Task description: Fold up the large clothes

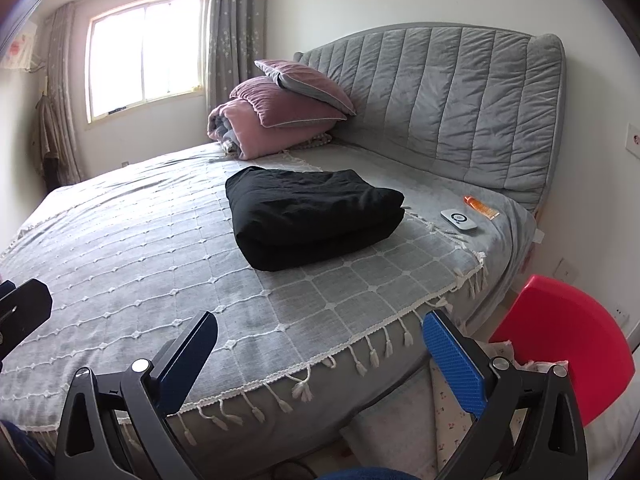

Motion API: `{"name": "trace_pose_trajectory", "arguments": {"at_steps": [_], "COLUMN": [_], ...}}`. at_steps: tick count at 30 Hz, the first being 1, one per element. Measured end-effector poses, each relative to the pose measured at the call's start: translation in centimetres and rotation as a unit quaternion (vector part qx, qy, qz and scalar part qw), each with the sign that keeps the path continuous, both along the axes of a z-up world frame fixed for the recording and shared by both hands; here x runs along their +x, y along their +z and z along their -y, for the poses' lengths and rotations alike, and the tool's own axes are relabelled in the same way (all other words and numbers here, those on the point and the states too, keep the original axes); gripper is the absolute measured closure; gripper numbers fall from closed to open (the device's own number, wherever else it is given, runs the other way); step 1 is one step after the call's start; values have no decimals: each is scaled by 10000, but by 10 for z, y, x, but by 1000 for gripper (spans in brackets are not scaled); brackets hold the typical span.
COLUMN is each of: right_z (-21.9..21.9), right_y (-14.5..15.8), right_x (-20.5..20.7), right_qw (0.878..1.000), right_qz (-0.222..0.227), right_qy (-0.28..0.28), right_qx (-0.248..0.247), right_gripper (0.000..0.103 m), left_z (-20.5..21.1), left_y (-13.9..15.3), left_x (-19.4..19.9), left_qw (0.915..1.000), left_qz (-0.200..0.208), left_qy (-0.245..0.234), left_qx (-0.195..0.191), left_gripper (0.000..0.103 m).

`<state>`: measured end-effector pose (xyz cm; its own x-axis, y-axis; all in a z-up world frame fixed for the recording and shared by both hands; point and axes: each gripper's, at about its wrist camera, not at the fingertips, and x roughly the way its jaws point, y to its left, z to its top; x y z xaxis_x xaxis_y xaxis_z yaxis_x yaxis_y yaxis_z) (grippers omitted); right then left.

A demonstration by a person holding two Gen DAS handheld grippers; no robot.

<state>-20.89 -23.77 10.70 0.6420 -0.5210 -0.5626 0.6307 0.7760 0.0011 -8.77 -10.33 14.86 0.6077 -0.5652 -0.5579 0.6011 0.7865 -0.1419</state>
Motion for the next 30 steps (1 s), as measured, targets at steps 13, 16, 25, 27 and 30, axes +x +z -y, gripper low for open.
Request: {"name": "trace_pose_trajectory", "arguments": {"at_steps": [13, 16, 25, 27, 30], "right_z": [2, 3, 4, 4, 5], "right_y": [-1, -2, -2, -2, -2], "right_x": [-3, -3, -2, -1, -1], "right_qw": [10000, 10000, 10000, 10000, 10000], "right_qz": [-38, -67, -68, -62, -65], "right_qy": [-21, -19, -9, -6, -2], "right_qx": [20, 20, 25, 29, 26], "right_gripper": [0, 0, 0, 0, 0], "left_z": [2, 3, 4, 4, 4], "left_y": [-3, -5, -4, -3, -2], "left_x": [0, 1, -2, -2, -3], "left_qw": [9999, 9996, 9997, 9997, 9996], "left_qz": [-137, -225, -191, -183, -190], "left_qy": [-79, -141, -176, -186, -206], "left_qx": [13, -18, -3, -3, -13], "left_gripper": [0, 1, 0, 0, 0]}}
